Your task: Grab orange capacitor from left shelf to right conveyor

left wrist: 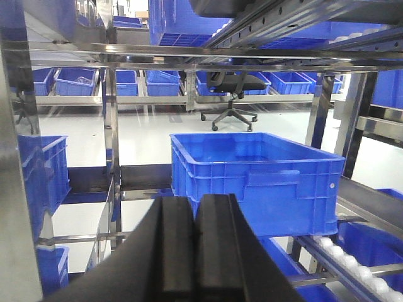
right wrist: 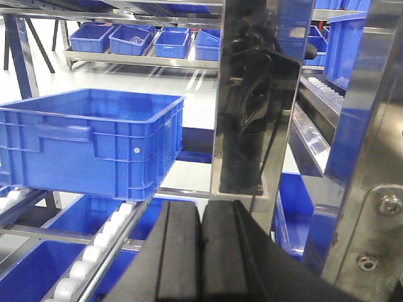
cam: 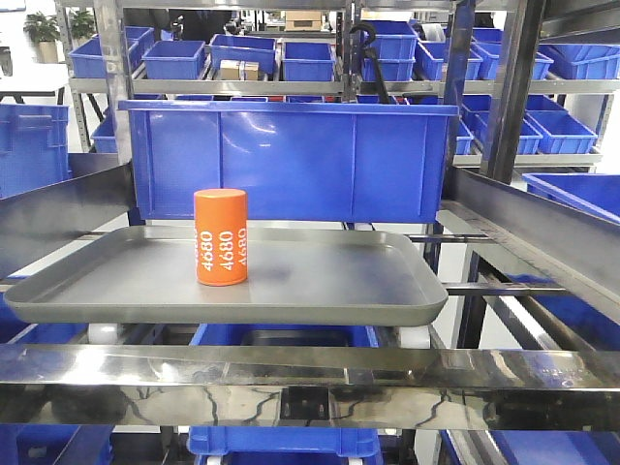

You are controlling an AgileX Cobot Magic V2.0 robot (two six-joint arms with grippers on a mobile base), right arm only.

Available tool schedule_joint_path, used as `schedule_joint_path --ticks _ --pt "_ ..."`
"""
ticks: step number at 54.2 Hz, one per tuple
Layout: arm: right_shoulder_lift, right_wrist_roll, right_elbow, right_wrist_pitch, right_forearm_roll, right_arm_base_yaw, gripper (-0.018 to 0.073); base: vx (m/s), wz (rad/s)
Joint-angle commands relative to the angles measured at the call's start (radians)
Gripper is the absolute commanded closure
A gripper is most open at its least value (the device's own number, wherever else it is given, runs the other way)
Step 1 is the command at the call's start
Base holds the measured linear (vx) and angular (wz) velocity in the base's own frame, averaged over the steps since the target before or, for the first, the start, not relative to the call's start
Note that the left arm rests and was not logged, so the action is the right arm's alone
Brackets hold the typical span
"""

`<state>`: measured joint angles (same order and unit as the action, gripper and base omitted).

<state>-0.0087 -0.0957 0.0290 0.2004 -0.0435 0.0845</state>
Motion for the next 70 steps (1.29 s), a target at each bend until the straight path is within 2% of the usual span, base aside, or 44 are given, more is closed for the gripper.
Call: schedule_joint_path --ticks 1,46,57,66,70 --pt "-0.015 -0.003 0.011 -0.078 0.001 -0.002 0.057 0.0 0.0" --pt "-0.015 -0.003 0.011 -0.083 0.001 -0.002 0.057 0.0 0.0" --pt "-0.015 -0.003 0.011 -0.179 0.001 -0.002 0.057 0.0 0.0" --pt "-0.015 0.021 0.001 -0.376 -0.016 -0.002 0.057 0.0 0.0" --pt "-0.015 0.051 -0.044 -0.394 -0.018 -0.002 0.057 0.0 0.0"
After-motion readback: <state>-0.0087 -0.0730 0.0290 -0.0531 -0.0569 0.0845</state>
